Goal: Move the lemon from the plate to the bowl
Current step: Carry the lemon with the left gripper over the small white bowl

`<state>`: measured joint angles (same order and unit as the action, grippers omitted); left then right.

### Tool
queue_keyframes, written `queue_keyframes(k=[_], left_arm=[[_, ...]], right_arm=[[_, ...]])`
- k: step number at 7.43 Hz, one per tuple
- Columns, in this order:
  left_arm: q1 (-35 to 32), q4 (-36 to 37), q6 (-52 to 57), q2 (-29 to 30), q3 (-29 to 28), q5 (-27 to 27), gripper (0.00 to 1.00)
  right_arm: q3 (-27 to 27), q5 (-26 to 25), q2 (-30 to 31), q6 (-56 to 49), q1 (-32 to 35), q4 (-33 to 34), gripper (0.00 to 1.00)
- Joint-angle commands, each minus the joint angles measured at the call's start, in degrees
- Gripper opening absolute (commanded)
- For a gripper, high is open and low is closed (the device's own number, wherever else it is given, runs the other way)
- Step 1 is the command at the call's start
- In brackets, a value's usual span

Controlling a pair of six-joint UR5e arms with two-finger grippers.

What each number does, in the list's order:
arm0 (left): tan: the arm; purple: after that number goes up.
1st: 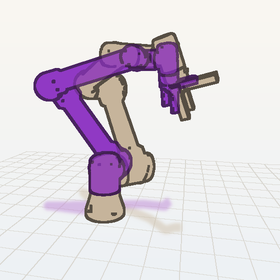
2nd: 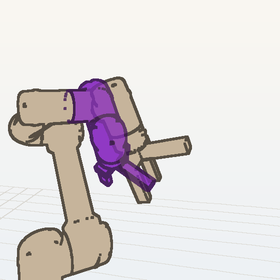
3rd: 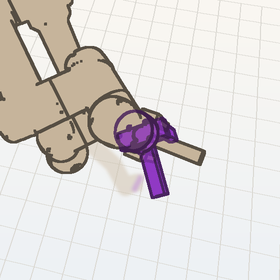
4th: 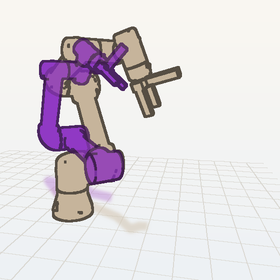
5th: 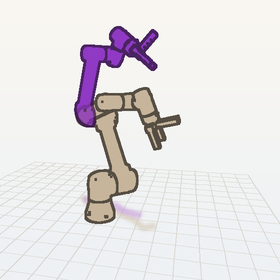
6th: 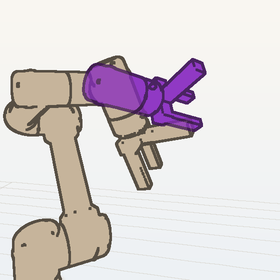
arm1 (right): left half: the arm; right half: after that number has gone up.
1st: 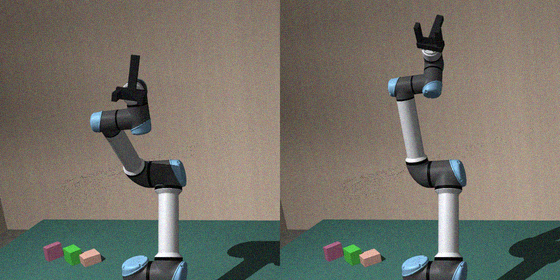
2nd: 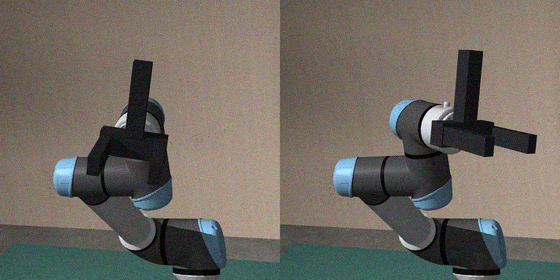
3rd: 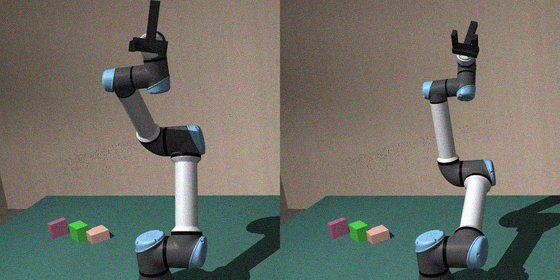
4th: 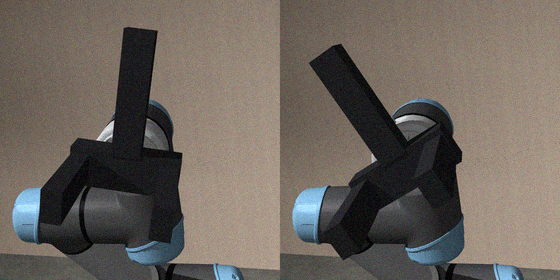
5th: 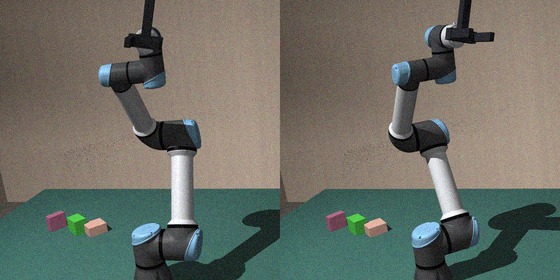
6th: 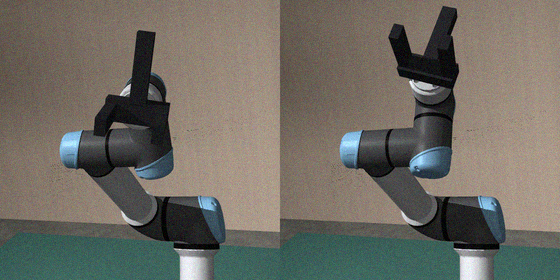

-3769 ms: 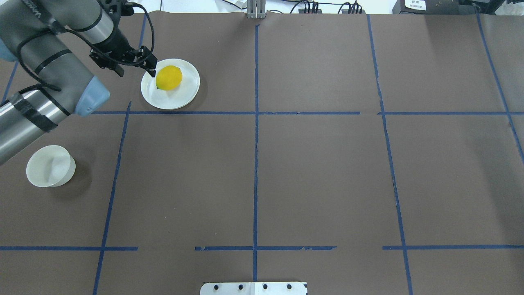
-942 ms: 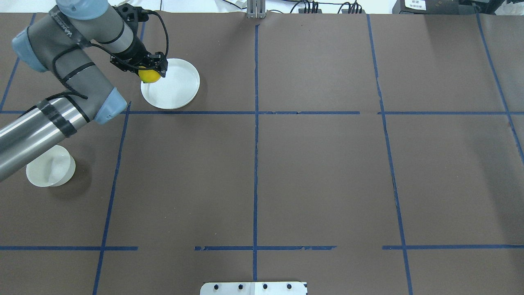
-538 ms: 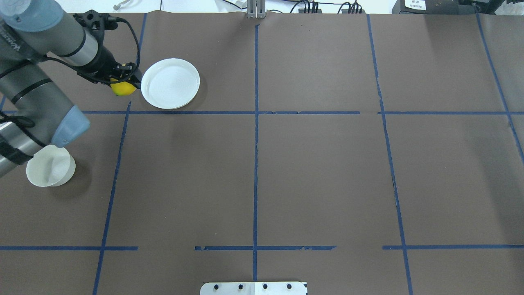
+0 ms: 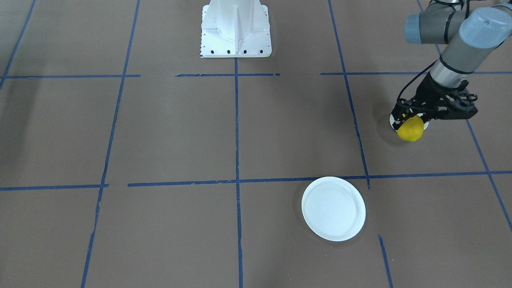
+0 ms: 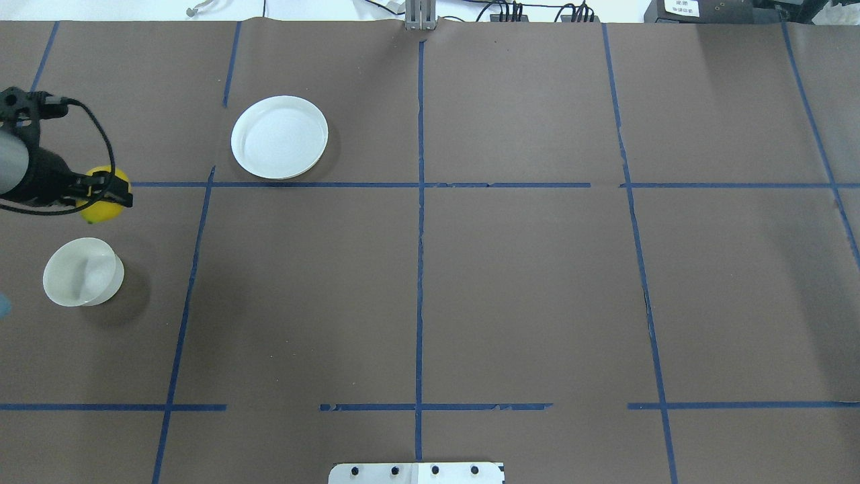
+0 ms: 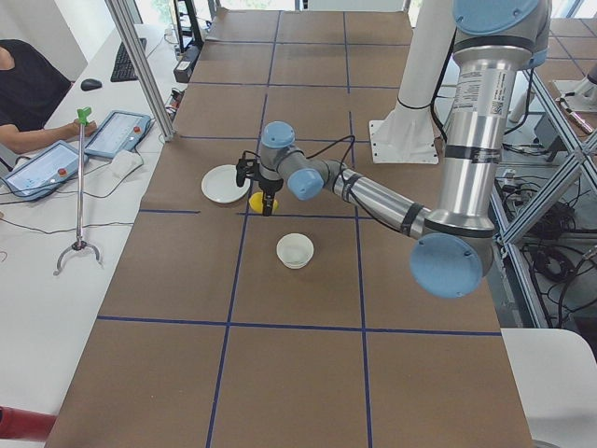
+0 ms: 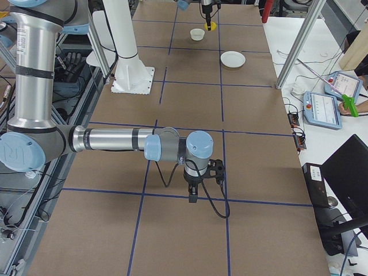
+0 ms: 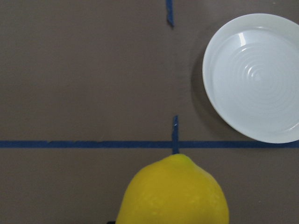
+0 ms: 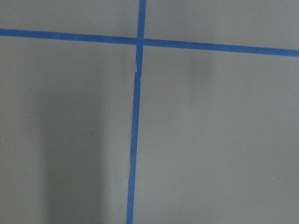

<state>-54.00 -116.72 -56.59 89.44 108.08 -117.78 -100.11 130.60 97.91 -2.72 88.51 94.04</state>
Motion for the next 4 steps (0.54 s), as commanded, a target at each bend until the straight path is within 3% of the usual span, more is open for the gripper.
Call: queue_keyframes(k=[1, 4], left_arm=[[4.05, -13.32, -7.45, -10.05, 0.29, 3.77, 0.0], [8.91, -13.45, -10.39, -10.25, -1.29, 5.99, 0.0]], right_arm=[[0.0, 0.0, 0.0, 0.0, 0.0, 0.0, 1.0], [0.0, 0.0, 0.0, 0.0, 0.0, 0.0, 1.0]])
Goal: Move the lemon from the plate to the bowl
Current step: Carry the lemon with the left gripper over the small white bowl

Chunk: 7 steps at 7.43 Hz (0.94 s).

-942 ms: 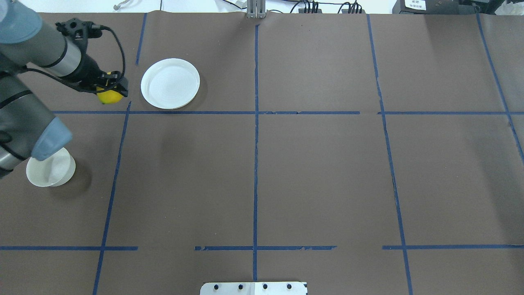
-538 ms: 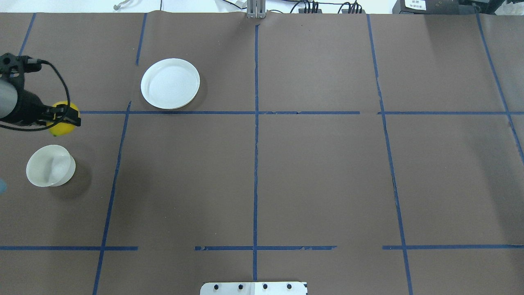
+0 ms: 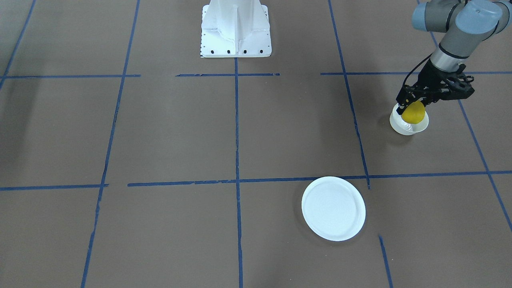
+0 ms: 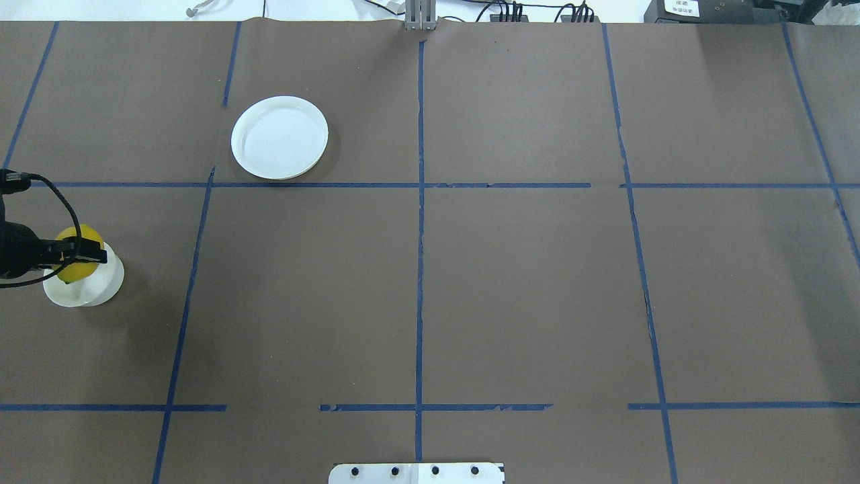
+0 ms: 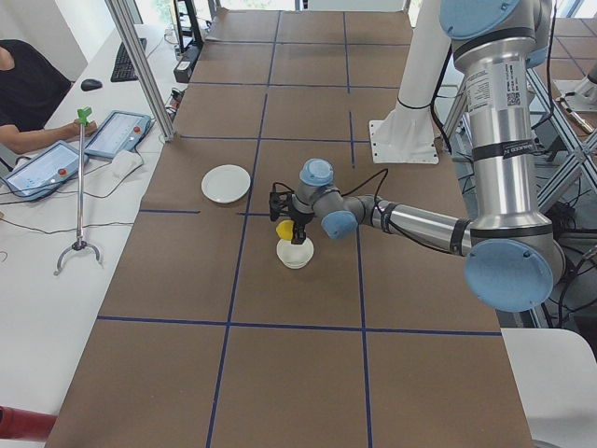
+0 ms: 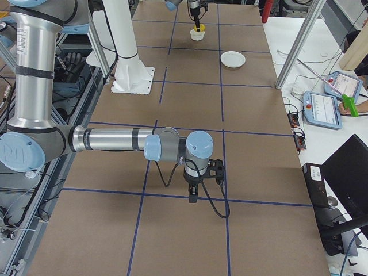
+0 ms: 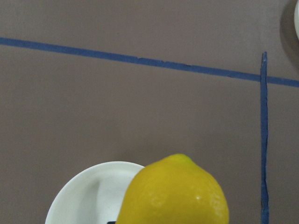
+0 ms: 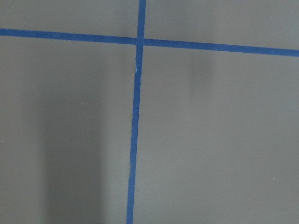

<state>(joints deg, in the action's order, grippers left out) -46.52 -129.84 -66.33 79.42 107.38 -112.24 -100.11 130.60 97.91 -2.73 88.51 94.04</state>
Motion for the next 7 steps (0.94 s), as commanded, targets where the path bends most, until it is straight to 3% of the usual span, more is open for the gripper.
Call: queue_keyframes(k=[1, 5, 6, 7], left_arm=[[1.43, -0.41, -0.38, -1.01, -0.68, 0.45, 0.0], [1.43, -0.59, 4.09, -1.81, -1.64, 0.1, 0.0], [1.43, -0.59, 5.93, -1.9, -1.99, -0.08, 0.09], [1.35, -0.59, 6.73, -2.07, -2.08, -0.34, 0.31]], right_arm=[[0.0, 0.0, 0.0, 0.0, 0.0, 0.0, 1.0], [0.0, 0.0, 0.0, 0.0, 0.0, 0.0, 1.0], [0.0, 0.0, 0.0, 0.0, 0.0, 0.0, 1.0], [0.0, 0.0, 0.0, 0.0, 0.0, 0.0, 1.0]])
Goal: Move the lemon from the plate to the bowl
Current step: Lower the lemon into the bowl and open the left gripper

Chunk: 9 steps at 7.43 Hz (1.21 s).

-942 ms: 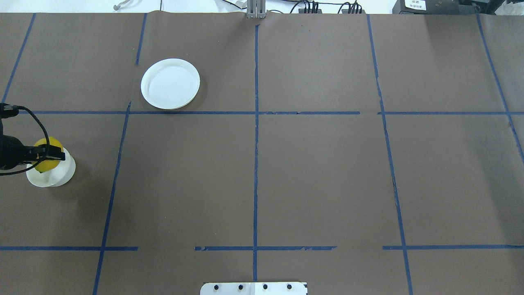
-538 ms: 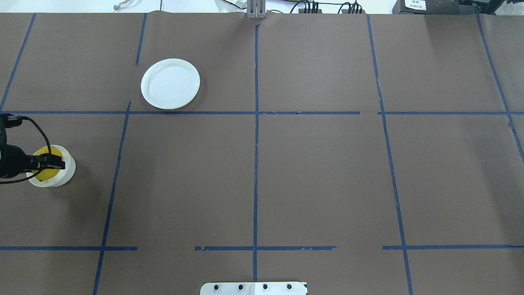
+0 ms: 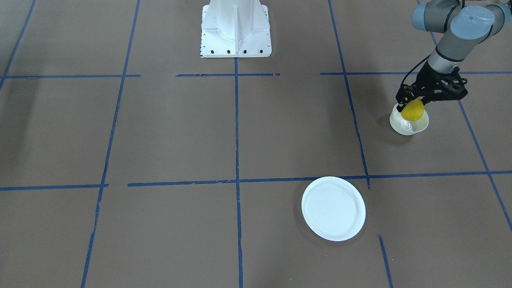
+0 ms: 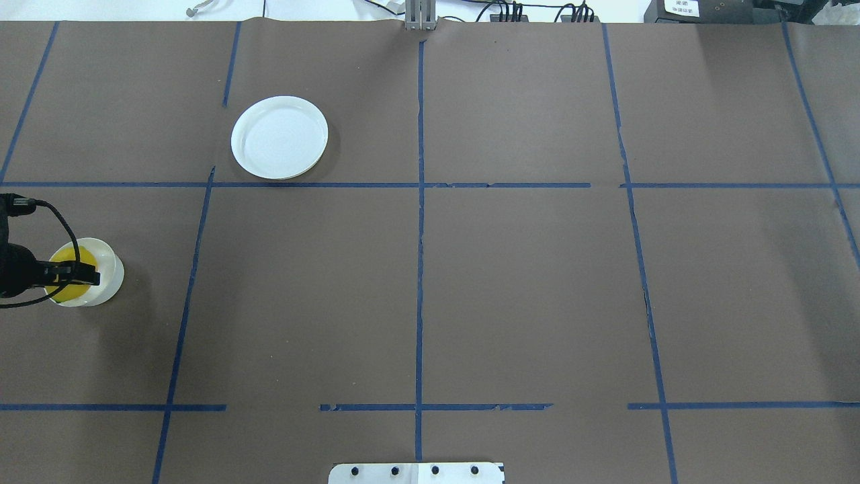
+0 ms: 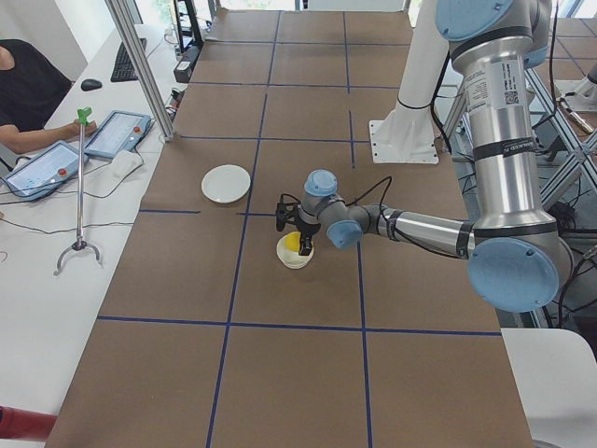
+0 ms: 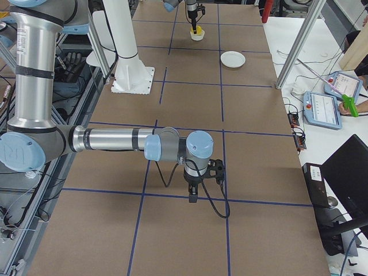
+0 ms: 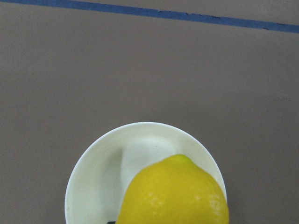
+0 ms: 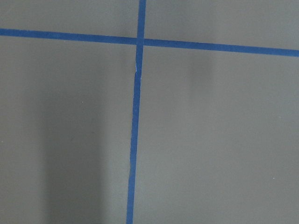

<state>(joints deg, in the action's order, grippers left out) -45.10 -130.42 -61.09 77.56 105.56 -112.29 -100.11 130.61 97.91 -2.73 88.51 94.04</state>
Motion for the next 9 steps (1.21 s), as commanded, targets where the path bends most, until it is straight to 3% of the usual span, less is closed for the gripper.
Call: queue_keyframes(k=[1, 2, 5, 7, 9], left_arm=[[-0.07, -0.01, 1.76, -0.22, -0.27, -0.47, 0.83], [-0.16, -0.1, 3.25, -0.22, -0.18, -0.47, 1.0], [-0.86, 0.07, 4.22, -0.04, 0.61, -2.21, 1.0], [-10.22, 3.82, 16.63, 0.83, 0.7, -10.72, 1.0], [-17.71, 14.08, 30.96, 4.24, 0.79, -14.09, 1.0]], right_arm=[[0.0, 0.0, 0.0, 0.0, 0.0, 0.0, 1.0], [0.0, 0.0, 0.0, 0.0, 0.0, 0.0, 1.0], [0.0, 0.0, 0.0, 0.0, 0.0, 0.0, 1.0], [0.0, 0.0, 0.0, 0.0, 0.0, 0.0, 1.0], [0.0, 0.0, 0.0, 0.0, 0.0, 0.0, 1.0]])
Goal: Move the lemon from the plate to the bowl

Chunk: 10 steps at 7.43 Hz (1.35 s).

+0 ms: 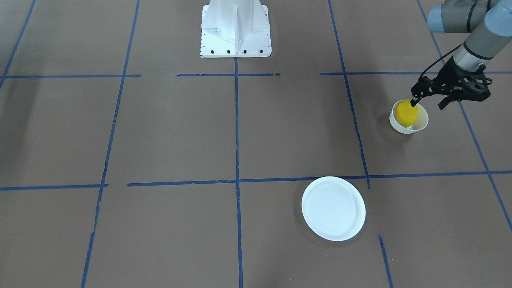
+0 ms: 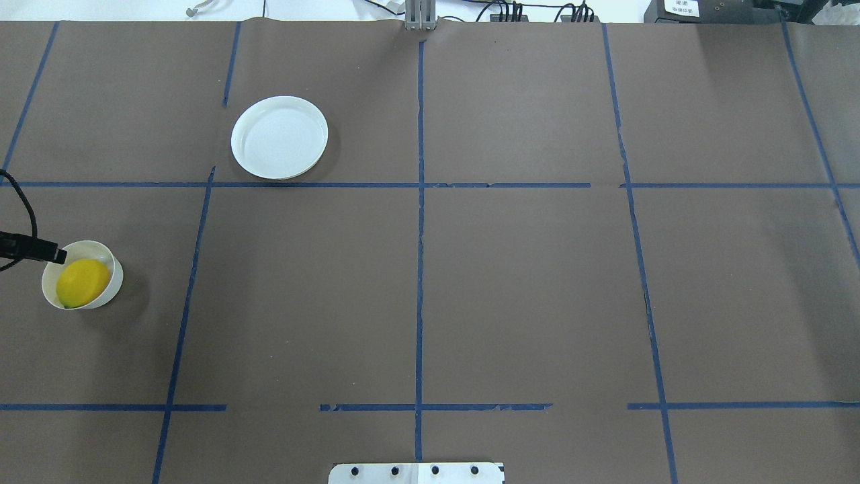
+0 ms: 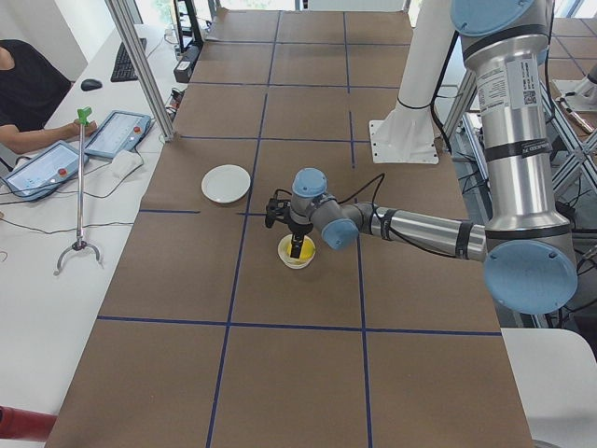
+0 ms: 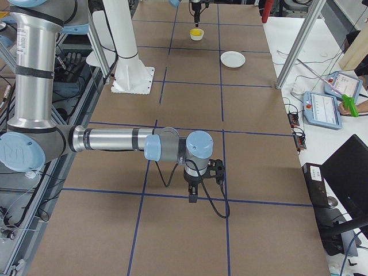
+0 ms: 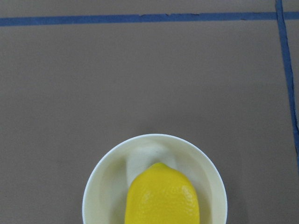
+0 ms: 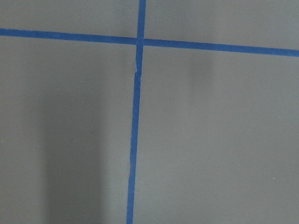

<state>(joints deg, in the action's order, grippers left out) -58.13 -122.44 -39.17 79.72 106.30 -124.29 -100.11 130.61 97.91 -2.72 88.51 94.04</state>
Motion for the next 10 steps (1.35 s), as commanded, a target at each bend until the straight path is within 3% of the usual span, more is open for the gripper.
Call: queue_keyframes(k=[1, 2, 4, 6, 8, 10], left_arm=[[-7.67, 12.51, 14.68, 4.72, 0.14, -2.27, 1.0], [-11.87, 17.54, 20.65, 5.27, 0.4, -4.79, 1.0], [-20.05, 20.66, 33.13, 5.27, -1.43, -8.85, 1.0], [-24.99, 23.63, 35.56, 3.97, -3.2, -11.21, 1.0], [-30.17, 23.92, 35.74, 4.13, -8.98, -12.11, 1.0], [-30.2, 24.09, 36.26, 3.96, -9.53, -12.11, 1.0]], right_arm=[[0.0, 0.0, 0.0, 0.0, 0.0, 0.0, 1.0], [0.0, 0.0, 0.0, 0.0, 0.0, 0.0, 1.0], [0.0, 0.0, 0.0, 0.0, 0.0, 0.0, 1.0], [0.0, 0.0, 0.0, 0.0, 0.0, 0.0, 1.0], [0.0, 0.0, 0.0, 0.0, 0.0, 0.0, 1.0], [0.0, 0.0, 0.0, 0.0, 0.0, 0.0, 1.0]])
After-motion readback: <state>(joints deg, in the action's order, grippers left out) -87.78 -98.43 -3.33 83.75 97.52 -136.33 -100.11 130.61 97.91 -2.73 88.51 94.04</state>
